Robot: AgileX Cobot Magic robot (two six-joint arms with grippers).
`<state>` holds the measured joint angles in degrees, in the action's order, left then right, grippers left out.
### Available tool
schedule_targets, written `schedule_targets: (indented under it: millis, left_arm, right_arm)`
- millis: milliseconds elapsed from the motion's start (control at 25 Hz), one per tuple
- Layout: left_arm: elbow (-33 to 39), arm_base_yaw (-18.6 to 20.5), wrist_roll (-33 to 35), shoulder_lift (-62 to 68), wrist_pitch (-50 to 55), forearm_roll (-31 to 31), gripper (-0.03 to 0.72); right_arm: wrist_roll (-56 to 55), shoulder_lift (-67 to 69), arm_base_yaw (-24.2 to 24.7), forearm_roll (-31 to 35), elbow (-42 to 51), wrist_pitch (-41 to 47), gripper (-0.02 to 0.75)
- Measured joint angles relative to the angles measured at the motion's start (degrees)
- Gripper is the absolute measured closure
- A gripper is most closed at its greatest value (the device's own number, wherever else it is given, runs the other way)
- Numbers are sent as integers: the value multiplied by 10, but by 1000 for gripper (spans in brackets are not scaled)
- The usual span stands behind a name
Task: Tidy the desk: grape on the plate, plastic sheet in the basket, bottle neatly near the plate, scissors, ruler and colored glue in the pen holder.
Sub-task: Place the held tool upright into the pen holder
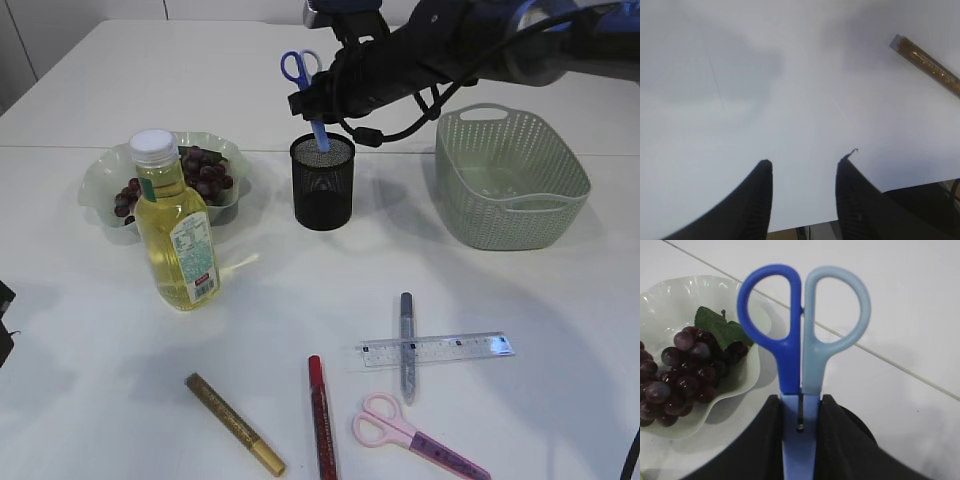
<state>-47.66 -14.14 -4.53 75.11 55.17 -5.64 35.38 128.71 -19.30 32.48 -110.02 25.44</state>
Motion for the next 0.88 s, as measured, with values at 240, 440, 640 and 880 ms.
schedule_targets:
  millis: [240,440,640,880]
  left_arm:
    - [0,0,0,0,0,0,379]
    - [0,0,0,0,0,0,379]
    - [0,0,0,0,1,0,379]
    - [0,0,0,0,5,0,379]
  right_arm:
    - [7,21,0,10,0,-36,545]
    - [7,29,0,15,0,-35,533]
    - [7,29,0,18,0,-34,415]
    - [7,28,0,23,0,-11,360]
